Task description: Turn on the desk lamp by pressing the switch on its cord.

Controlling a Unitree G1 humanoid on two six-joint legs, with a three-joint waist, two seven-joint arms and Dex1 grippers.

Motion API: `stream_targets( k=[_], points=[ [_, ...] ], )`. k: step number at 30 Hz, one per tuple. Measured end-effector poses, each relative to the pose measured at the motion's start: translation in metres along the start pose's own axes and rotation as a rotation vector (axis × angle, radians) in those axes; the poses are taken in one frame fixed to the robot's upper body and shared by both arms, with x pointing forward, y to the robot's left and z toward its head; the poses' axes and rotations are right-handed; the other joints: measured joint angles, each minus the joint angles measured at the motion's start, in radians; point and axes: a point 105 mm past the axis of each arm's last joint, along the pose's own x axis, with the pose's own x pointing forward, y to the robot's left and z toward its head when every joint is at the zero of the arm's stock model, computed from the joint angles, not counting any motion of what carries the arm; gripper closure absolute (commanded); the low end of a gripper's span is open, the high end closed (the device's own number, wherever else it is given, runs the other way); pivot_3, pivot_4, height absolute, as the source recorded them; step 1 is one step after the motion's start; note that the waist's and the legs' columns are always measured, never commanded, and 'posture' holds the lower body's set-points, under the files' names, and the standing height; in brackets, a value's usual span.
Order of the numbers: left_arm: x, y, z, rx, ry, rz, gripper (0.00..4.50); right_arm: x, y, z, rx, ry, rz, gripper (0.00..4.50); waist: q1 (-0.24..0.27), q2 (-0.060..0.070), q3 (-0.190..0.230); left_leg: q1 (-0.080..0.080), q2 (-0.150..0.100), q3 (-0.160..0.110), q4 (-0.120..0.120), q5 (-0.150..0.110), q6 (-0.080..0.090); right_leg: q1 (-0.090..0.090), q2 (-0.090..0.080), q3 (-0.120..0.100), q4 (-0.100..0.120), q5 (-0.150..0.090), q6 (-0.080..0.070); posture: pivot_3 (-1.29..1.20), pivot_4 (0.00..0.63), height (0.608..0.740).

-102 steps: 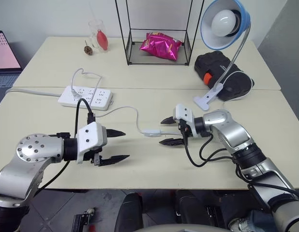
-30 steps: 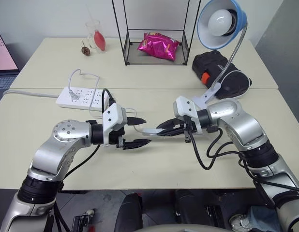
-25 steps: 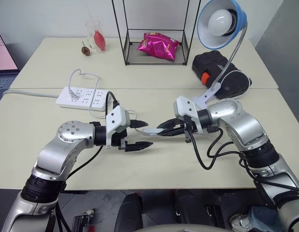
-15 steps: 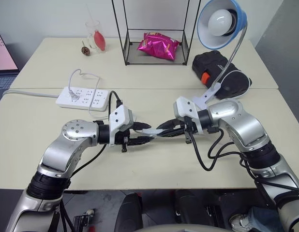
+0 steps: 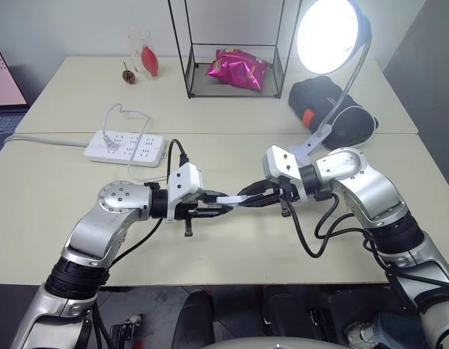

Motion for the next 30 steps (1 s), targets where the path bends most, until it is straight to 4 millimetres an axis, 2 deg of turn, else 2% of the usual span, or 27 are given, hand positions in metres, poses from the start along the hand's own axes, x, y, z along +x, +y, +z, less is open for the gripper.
stream_targets(
  k=[2, 4, 5, 6, 13, 14, 15, 19, 25, 30],
  points=[
    [0.0, 0.0, 0.0, 0.014, -0.002, -0.004, 3.82, 0.0, 0.0, 0.0, 0.0, 0.0, 0.001, 4.12, 0.0, 0.0, 0.0, 0.0, 0.0, 0.0, 0.0, 0.0, 0.0, 0.0, 0.0, 0.0, 0.0, 0.0, 0.0, 0.0, 0.15, 0.74],
    [0.0, 0.0, 0.001, 0.03, -0.003, -0.006, 3.13, 0.0, 0.0, 0.0, -0.002, -0.001, 0.003, 4.12, 0.0, 0.0, 0.0, 0.0, 0.0, 0.0, 0.0, 0.0, 0.0, 0.0, 0.0, 0.0, 0.0, 0.0, 0.0, 0.0, 0.15, 0.74],
    [-0.001, 0.002, 0.0, 0.038, 0.001, 0.006, 2.99, 0.001, 0.001, 0.001, -0.001, -0.005, 0.002, 4.12, 0.0, 0.0, 0.0, 0.0, 0.0, 0.0, 0.0, 0.0, 0.0, 0.0, 0.0, 0.0, 0.0, 0.0, 0.0, 0.0, 0.15, 0.74],
    [-0.001, 0.003, -0.002, 0.045, 0.008, 0.016, 2.67, 0.002, 0.001, 0.002, -0.001, -0.011, 0.003, 4.12, 0.0, 0.0, 0.0, 0.0, 0.0, 0.0, 0.0, 0.0, 0.0, 0.0, 0.0, 0.0, 0.0, 0.0, 0.0, 0.0, 0.15, 0.74],
    [-0.004, 0.01, -0.008, 0.112, 0.046, 0.056, 1.25, 0.006, 0.003, 0.001, -0.022, -0.013, 0.019, 4.12, 0.0, 0.0, 0.0, 0.0, 0.0, 0.0, 0.0, 0.0, 0.0, 0.0, 0.0, 0.0, 0.0, 0.0, 0.0, 0.0, 0.15, 0.74],
    [-0.004, 0.01, -0.008, 0.121, 0.047, 0.057, 1.15, 0.006, 0.004, 0.001, -0.028, -0.013, 0.022, 4.12, 0.0, 0.0, 0.0, 0.0, 0.0, 0.0, 0.0, 0.0, 0.0, 0.0, 0.0, 0.0, 0.0, 0.0, 0.0, 0.0, 0.15, 0.74],
    [-0.004, 0.01, -0.008, 0.124, 0.048, 0.057, 0.85, 0.007, 0.004, 0.001, -0.035, -0.011, 0.022, 4.12, 0.0, 0.0, 0.0, 0.0, 0.0, 0.0, 0.0, 0.0, 0.0, 0.0, 0.0, 0.0, 0.0, 0.0, 0.0, 0.0, 0.15, 0.74],
    [-0.015, 0.006, -0.013, 0.114, 0.074, 0.061, 0.11, 0.009, -0.004, -0.015, -0.052, 0.03, 0.0, 4.12, -0.002, 0.0, 0.0, 0.0, 0.0, 0.0, 0.0, 0.0, 0.0, 0.0, 0.0, 0.0, 0.0, 0.0, 0.0, 0.0, 0.15, 0.74],
    [-0.042, -0.003, -0.023, 0.075, 0.127, 0.103, 0.02, 0.022, -0.03, -0.042, -0.09, 0.09, -0.054, 4.12, -0.008, 0.0, 0.0, 0.001, 0.001, 0.0, 0.0, 0.0, 0.0, 0.0, 0.0, 0.0, 0.0, 0.0, 0.0, 0.0, 0.15, 0.74],
    [-0.051, -0.008, -0.024, 0.05, 0.121, 0.149, 0.02, 0.032, -0.045, -0.057, -0.114, 0.125, -0.084, 4.12, -0.001, 0.0, 0.0, 0.0, 0.0, 0.0, 0.0, 0.0, 0.0, 0.0, 0.0, 0.0, 0.0, 0.0, 0.0, 0.0, 0.15, 0.74]
  ],
)
